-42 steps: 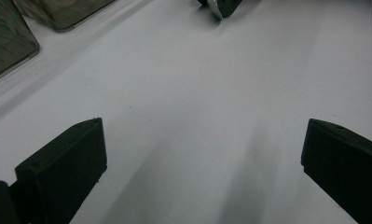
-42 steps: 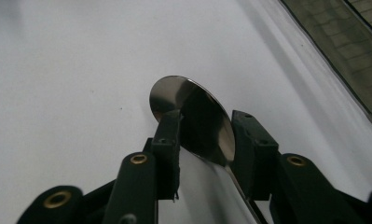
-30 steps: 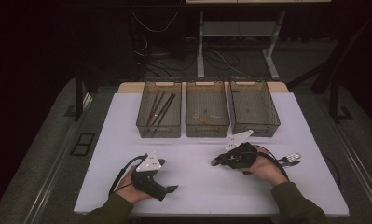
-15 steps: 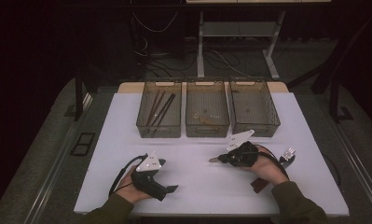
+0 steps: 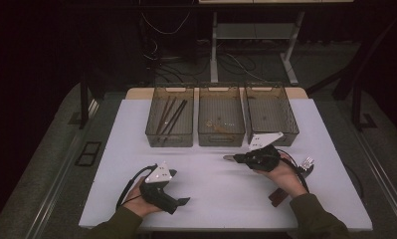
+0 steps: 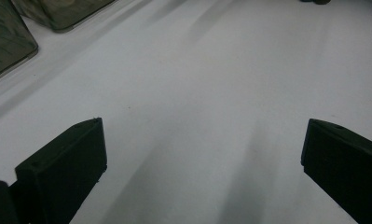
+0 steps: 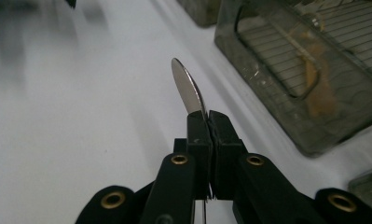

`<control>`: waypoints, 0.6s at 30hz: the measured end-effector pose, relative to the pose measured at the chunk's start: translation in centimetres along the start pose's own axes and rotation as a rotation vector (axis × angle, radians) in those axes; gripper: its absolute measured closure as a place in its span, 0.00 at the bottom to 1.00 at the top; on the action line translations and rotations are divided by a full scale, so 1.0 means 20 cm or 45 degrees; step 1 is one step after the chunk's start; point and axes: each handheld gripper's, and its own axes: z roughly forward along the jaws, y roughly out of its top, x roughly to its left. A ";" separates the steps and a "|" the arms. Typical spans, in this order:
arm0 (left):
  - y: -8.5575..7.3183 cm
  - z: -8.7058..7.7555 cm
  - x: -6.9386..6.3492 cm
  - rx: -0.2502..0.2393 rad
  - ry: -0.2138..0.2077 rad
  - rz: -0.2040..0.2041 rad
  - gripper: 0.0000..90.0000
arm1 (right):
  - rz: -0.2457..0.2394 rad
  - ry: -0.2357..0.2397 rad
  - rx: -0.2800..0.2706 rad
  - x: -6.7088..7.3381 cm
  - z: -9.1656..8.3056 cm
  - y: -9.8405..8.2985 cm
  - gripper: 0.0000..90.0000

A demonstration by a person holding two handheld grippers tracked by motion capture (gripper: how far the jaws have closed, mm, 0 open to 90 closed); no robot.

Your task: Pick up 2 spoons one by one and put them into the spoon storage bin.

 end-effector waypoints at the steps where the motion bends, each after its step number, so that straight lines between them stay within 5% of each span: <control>1: 0.00 0.00 0.00 0.000 -0.001 0.000 0.00 | 0.010 -0.003 -0.023 0.00 -0.01 0.00 0.98; 18: 0.00 0.00 0.00 -0.002 0.001 -0.002 0.00 | 0.145 -0.095 -0.167 -0.03 -0.08 0.09 0.98</control>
